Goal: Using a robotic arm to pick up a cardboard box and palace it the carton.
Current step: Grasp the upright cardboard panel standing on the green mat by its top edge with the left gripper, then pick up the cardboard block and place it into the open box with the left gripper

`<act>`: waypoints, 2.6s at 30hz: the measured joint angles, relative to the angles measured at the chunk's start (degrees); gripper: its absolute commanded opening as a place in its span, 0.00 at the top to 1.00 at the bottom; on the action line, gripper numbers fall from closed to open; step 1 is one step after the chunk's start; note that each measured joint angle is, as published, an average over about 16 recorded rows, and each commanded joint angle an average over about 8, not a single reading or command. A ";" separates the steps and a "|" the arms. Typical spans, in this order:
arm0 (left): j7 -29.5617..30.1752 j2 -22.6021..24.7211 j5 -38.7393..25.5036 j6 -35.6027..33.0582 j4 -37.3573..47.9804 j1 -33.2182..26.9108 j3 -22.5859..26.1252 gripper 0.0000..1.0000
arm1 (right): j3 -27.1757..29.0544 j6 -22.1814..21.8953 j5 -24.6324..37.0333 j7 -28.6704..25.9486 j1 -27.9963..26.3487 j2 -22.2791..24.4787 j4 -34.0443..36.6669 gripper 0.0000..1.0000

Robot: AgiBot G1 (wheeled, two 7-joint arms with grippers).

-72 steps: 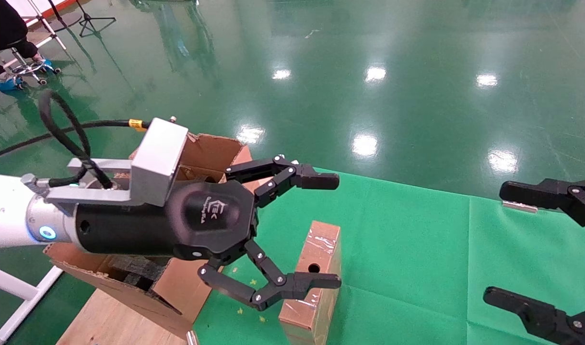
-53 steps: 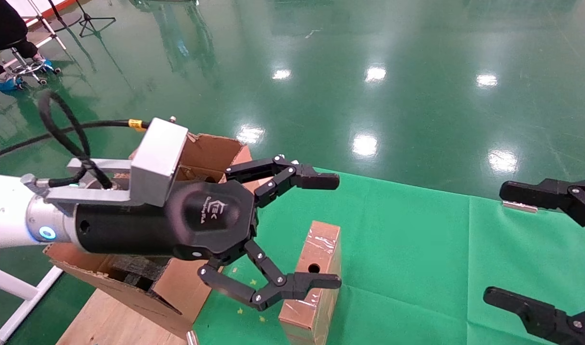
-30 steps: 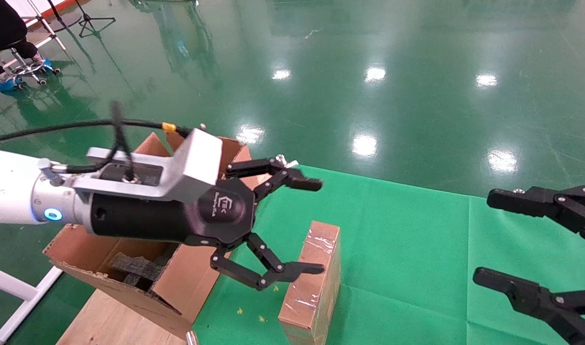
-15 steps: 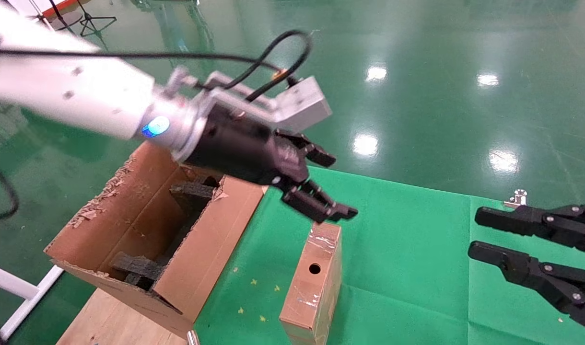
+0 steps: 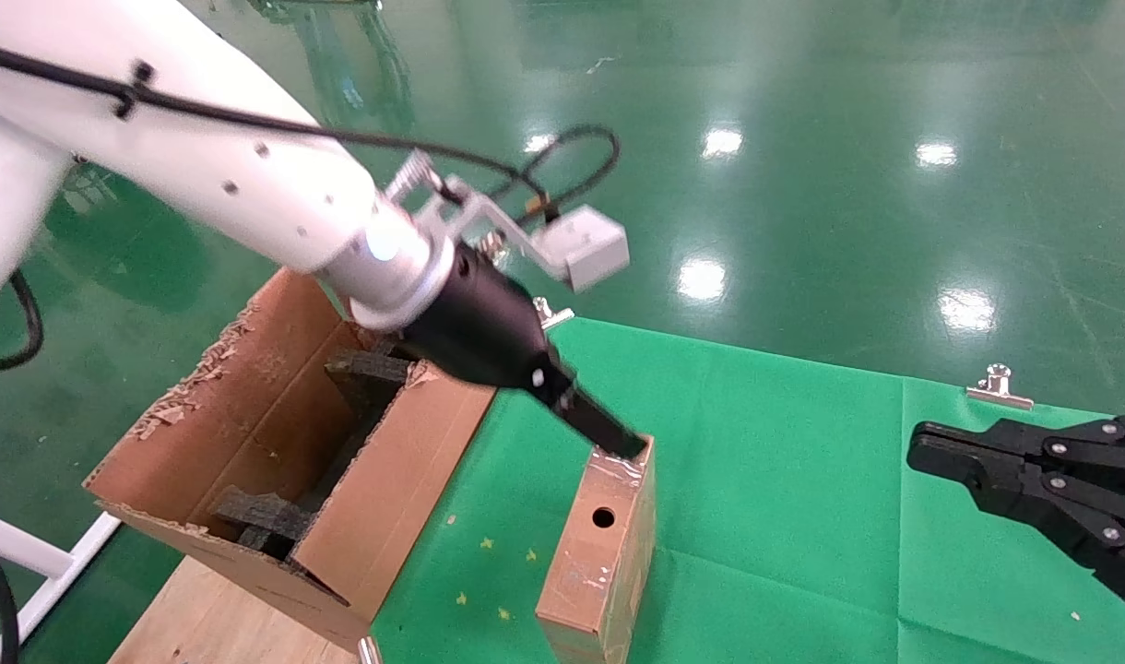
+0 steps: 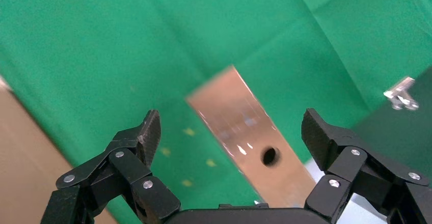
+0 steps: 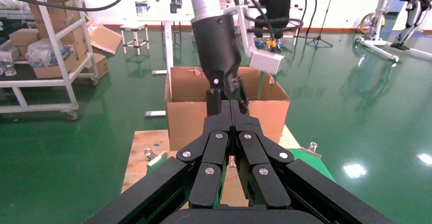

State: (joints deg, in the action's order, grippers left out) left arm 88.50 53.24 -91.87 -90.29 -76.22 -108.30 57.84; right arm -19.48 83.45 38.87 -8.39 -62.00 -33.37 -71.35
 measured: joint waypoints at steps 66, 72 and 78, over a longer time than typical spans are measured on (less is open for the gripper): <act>5.60 7.79 -2.78 3.57 1.20 1.65 13.30 1.00 | -0.01 -0.01 -0.02 0.01 0.01 0.01 0.01 0.00; 3.48 6.07 -2.57 4.45 0.87 1.20 12.54 1.00 | -0.01 -0.01 -0.02 0.01 0.01 0.01 0.01 0.00; -1.08 1.18 -1.90 6.37 0.60 -0.91 10.01 1.00 | -0.01 -0.01 -0.02 0.01 0.01 0.01 0.01 0.00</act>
State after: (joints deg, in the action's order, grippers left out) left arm 87.42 54.42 -93.77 -83.92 -75.62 -109.20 67.85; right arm -19.49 83.44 38.85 -8.39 -61.99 -33.37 -71.33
